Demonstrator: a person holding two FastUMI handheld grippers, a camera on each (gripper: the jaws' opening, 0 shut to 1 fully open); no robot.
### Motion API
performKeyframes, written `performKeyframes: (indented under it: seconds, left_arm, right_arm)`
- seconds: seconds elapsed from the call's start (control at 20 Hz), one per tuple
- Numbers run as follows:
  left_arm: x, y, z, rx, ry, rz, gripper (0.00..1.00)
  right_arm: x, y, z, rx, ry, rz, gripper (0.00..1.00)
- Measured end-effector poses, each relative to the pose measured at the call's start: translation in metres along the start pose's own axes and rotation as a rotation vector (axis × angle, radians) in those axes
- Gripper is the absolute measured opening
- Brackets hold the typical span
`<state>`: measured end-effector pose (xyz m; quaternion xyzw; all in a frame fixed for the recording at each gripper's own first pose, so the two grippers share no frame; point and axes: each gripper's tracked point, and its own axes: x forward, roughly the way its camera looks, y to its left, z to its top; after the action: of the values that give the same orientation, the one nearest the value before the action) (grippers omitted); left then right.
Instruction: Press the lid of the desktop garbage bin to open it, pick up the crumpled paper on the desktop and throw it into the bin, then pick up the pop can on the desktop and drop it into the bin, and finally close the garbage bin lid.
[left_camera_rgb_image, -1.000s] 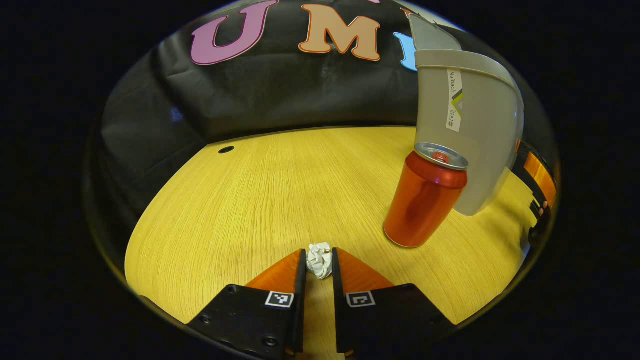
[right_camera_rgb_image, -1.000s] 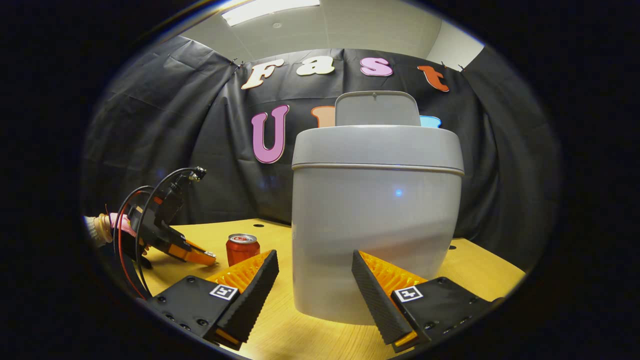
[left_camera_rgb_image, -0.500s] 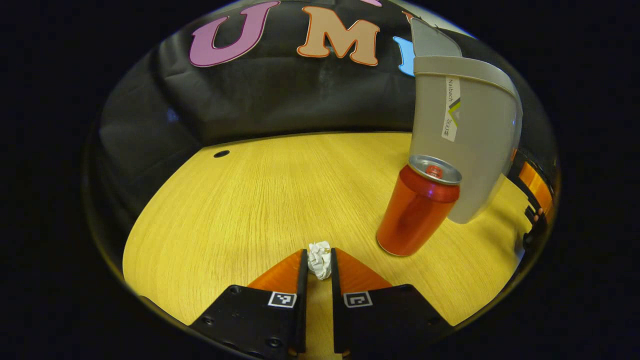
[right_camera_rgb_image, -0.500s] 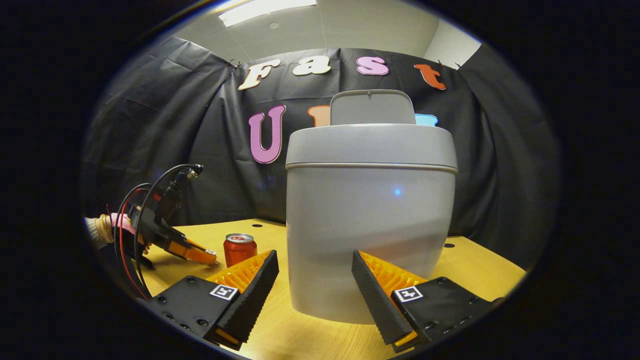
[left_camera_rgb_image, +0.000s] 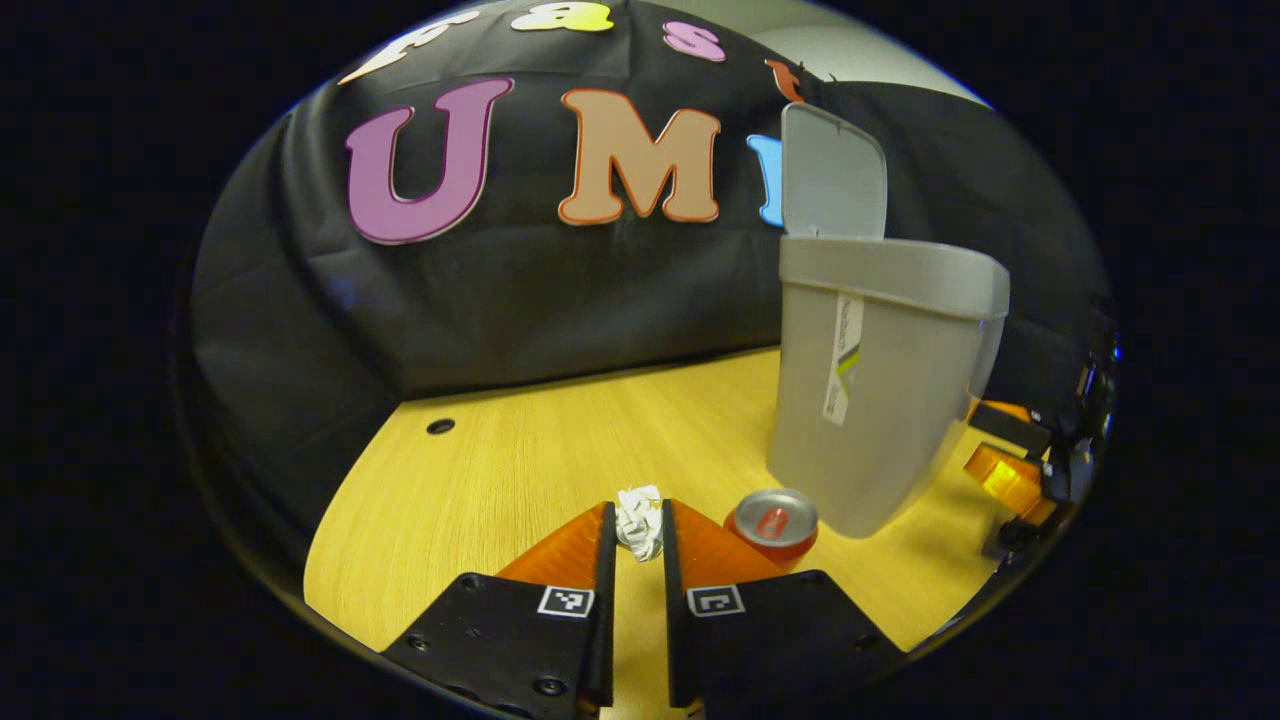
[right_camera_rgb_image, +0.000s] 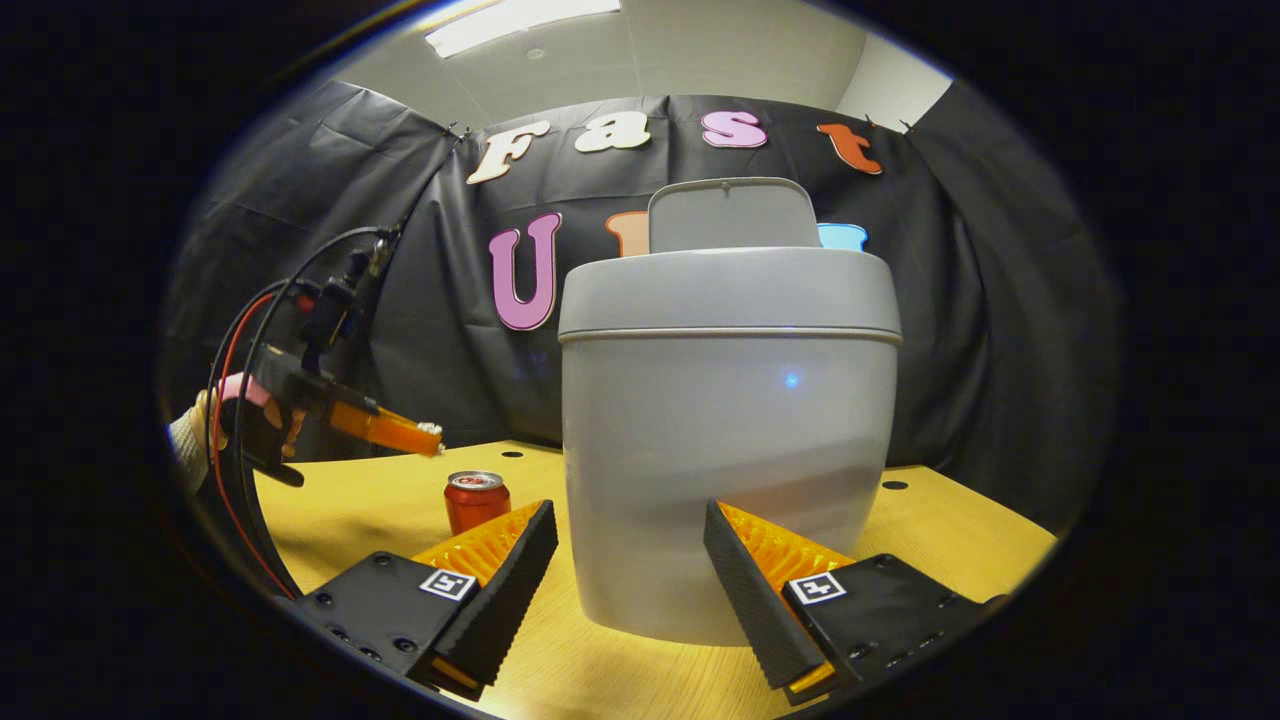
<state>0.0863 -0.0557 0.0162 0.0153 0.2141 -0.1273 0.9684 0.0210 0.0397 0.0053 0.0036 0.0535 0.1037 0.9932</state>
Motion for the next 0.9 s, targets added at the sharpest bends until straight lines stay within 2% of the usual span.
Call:
performKeyframes:
  seconds: [0.15, 0.3, 0.55, 0.6, 0.65, 0.9]
  left_arm:
    - [-0.004, -0.015, 0.050, 0.022, -0.082, -0.043, 0.19]
    - [-0.006, -0.037, 0.094, 0.048, -0.166, -0.089, 0.19]
    - [-0.011, -0.090, 0.168, 0.081, -0.292, -0.212, 0.19]
    - [-0.011, -0.103, 0.181, 0.089, -0.313, -0.241, 0.19]
    - [-0.011, -0.119, 0.193, 0.094, -0.331, -0.280, 0.19]
    - [0.003, -0.181, 0.219, 0.096, -0.352, -0.417, 0.19]
  right_arm:
    - [-0.001, 0.001, 0.002, -0.003, -0.002, 0.002, 1.00]
    - [-0.001, 0.003, 0.002, -0.014, 0.001, 0.005, 0.98]
    - [-0.003, 0.005, 0.001, -0.011, 0.007, 0.012, 0.98]
    - [-0.003, 0.004, 0.002, -0.013, 0.006, 0.012, 1.00]
    - [-0.002, 0.004, 0.003, -0.015, 0.005, 0.011, 0.98]
    - [-0.004, 0.004, 0.002, -0.012, 0.010, 0.016, 0.98]
